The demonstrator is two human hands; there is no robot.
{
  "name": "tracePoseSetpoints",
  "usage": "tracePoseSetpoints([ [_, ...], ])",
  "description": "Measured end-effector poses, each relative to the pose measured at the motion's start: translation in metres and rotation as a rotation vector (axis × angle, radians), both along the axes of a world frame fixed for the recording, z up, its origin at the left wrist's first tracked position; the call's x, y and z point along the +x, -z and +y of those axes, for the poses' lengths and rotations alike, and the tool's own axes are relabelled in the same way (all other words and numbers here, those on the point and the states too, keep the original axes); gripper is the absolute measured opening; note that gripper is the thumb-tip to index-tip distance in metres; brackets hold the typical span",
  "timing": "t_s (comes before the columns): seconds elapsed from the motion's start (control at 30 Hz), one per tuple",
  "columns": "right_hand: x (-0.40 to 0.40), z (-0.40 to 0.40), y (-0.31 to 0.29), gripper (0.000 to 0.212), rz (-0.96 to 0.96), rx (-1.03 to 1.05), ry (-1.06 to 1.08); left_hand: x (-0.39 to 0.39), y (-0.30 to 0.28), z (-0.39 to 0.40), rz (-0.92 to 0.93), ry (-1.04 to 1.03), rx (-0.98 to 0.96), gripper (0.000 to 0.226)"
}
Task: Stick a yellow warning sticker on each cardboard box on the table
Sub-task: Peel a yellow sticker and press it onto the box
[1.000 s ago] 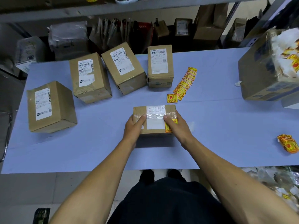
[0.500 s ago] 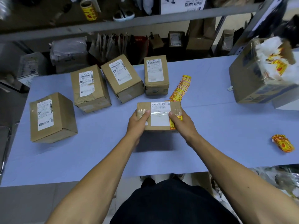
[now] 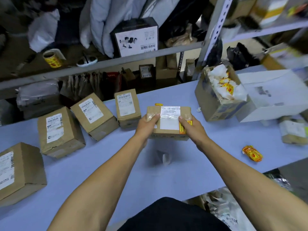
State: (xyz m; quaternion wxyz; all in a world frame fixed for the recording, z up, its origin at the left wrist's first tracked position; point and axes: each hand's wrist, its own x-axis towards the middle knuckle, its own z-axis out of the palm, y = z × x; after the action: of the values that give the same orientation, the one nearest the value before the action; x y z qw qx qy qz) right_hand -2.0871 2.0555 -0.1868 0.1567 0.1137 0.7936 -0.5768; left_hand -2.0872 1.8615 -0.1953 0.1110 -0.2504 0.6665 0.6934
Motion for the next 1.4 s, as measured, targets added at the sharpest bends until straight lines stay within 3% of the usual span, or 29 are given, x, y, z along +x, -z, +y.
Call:
tracePoseSetpoints([
  [0.2, -0.031, 0.039, 0.017, 0.04, -0.062, -0.001, 0.031, -0.036, 0.02, 0.038, -0.086, 0.044, -0.047, 0.036],
  [0.37, -0.063, 0.055, 0.035, 0.04, -0.118, 0.001, 0.04, -0.065, 0.038, 0.056, -0.116, 0.051, -0.03, 0.011],
  [0.47, -0.08, 0.062, 0.046, 0.04, -0.128, -0.001, 0.038, -0.082, 0.047, 0.064, -0.119, 0.058, -0.04, 0.009],
  [0.63, -0.102, 0.068, 0.069, 0.044, -0.164, 0.002, 0.024, -0.102, 0.065, 0.07, -0.135, 0.059, -0.068, 0.021],
  [0.97, -0.11, 0.07, 0.084, 0.029, -0.171, 0.028, 0.039, -0.113, 0.076, 0.071, -0.16, 0.079, -0.139, 0.035],
  [1.1, -0.111, 0.071, 0.076, 0.045, -0.148, 0.095, 0.009, -0.112, 0.063, 0.072, -0.145, 0.084, -0.338, 0.051],
  [1.2, -0.111, 0.069, 0.058, 0.065, -0.066, 0.269, 0.002, -0.113, 0.052, 0.074, -0.109, 0.115, -0.56, 0.065],
  [1.4, -0.1, 0.057, 0.021, 0.066, 0.239, 0.605, -0.211, -0.095, 0.01, 0.066, 0.101, 0.401, -1.028, 0.067],
])
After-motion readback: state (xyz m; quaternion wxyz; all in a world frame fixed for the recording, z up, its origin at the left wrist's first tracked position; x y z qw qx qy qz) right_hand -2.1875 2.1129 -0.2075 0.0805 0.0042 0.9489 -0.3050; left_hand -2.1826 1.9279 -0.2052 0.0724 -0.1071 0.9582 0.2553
